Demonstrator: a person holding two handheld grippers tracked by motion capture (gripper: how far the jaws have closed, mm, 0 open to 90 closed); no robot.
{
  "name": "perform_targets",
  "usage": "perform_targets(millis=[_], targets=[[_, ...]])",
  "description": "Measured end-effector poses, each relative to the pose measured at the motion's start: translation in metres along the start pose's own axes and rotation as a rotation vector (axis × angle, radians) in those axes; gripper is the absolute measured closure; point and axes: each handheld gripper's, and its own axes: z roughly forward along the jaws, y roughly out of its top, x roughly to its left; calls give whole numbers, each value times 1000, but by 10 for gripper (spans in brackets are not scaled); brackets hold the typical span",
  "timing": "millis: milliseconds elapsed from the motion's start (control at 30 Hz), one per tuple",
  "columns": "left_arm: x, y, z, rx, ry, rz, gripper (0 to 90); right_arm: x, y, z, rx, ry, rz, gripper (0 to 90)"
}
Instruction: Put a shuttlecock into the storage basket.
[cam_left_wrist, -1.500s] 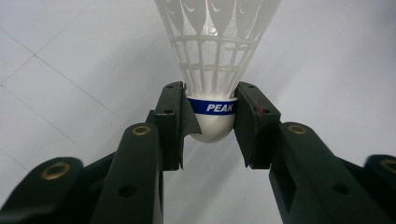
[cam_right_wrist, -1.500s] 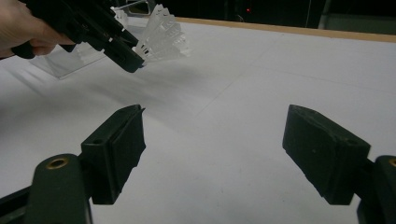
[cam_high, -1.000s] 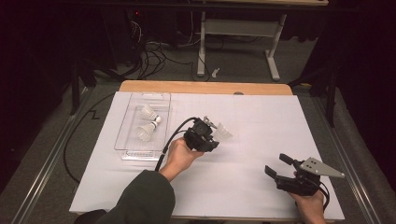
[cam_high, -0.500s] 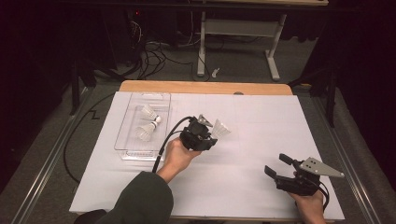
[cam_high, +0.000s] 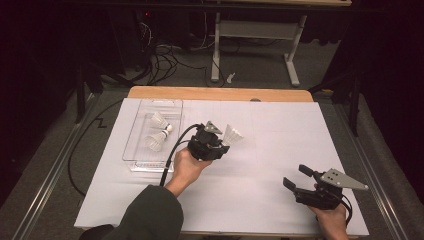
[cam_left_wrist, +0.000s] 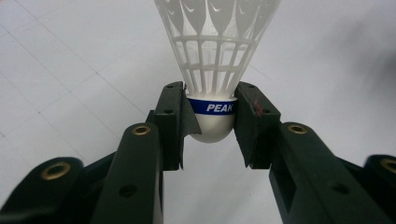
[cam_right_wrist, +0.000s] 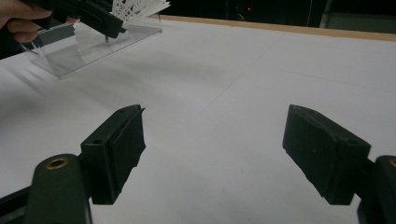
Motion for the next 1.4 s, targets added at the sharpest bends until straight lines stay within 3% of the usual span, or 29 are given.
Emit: perform_targets(millis=[533,1400], targets=[[4,-3,-12,-55,20,-21,654,0,0,0,0,0,0,213],[14,-6,-34,-78,52,-42,654,0,0,0,0,0,4,211]])
